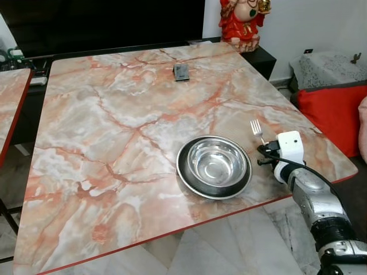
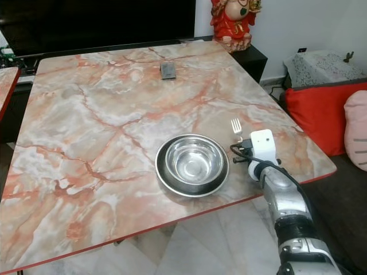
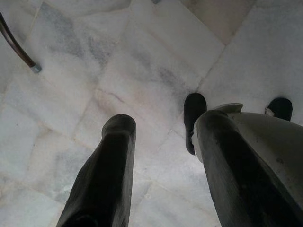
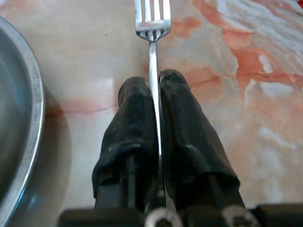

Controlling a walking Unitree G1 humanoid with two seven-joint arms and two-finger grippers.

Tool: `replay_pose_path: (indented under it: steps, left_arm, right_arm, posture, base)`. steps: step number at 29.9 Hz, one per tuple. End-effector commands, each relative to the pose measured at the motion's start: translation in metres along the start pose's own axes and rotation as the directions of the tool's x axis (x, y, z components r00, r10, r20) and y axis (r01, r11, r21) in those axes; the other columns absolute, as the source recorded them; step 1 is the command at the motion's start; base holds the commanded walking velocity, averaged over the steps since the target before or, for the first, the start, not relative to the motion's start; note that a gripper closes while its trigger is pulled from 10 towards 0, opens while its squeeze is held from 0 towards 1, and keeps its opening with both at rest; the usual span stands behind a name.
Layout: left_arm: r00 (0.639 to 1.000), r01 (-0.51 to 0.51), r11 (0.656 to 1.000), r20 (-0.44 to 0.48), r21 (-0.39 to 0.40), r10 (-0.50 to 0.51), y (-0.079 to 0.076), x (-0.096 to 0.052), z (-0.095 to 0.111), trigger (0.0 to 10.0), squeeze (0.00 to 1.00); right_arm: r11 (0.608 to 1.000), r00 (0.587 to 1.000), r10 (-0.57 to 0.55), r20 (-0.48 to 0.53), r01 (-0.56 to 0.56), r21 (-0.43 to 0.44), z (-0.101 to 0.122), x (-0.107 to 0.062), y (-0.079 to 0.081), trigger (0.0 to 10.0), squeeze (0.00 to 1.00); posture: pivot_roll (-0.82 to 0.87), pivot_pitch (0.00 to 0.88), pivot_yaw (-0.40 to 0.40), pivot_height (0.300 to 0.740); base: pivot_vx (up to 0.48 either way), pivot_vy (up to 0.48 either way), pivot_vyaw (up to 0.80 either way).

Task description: Setting the table

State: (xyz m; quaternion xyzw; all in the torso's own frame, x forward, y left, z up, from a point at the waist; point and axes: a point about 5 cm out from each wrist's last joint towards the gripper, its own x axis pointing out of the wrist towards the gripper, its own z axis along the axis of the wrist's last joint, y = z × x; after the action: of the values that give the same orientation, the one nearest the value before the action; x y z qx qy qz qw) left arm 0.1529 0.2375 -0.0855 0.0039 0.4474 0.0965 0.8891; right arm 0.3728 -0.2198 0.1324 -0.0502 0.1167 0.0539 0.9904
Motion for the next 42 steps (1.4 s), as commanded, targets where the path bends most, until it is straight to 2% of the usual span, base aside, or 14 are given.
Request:
replay_pose_path:
  steps: [1, 4, 16, 29, 42]
  left_arm:
    - [1.0, 0.0, 1.0, -0.031, 0.025, 0.001, 0.001, -0.002, -0.01, 10.0, 0.0]
    - [1.0, 0.0, 1.0, -0.031, 0.028, 0.0, 0.001, -0.003, -0.01, 10.0, 0.0]
    - [1.0, 0.011, 0.999, -0.02, 0.053, -0.009, 0.0, -0.002, -0.008, 10.0, 0.0]
    - [1.0, 0.014, 0.997, -0.006, 0.076, -0.014, 0.0, -0.002, -0.006, 10.0, 0.0]
    - [1.0, 0.021, 0.996, 0.002, 0.092, -0.021, 0.0, -0.002, -0.005, 10.0, 0.0]
  right_arm:
    - [1.0, 1.0, -0.017, 0.012, 0.017, 0.003, 0.003, 0.002, -0.003, 10.0, 0.0]
    - [0.999, 1.0, -0.015, 0.023, 0.015, 0.035, 0.006, 0.005, -0.002, 10.0, 0.0]
    - [0.999, 1.0, -0.008, 0.029, 0.006, 0.052, 0.008, 0.012, 0.006, 10.0, 0.0]
    - [0.998, 1.0, -0.004, -0.009, 0.004, 0.062, -0.005, 0.014, 0.017, 10.0, 0.0]
    - [0.998, 1.0, -0.016, -0.018, 0.017, 0.068, -0.008, 0.013, 0.016, 10.0, 0.0]
  posture:
    - [-0.02, 0.156, -0.01, 0.74]
    - [-0.02, 0.159, -0.01, 0.74]
    - [0.0, 0.165, -0.006, 0.74]
    - [0.02, 0.17, 0.0, 0.74]
    - [0.02, 0.172, 0.003, 0.74]
  base:
    - [0.0, 0.0, 0.0]
    - [0.0, 0.0, 0.0]
    - [0.0, 0.0, 0.0]
    - [0.0, 0.0, 0.0]
    - [0.0, 0.0, 0.0]
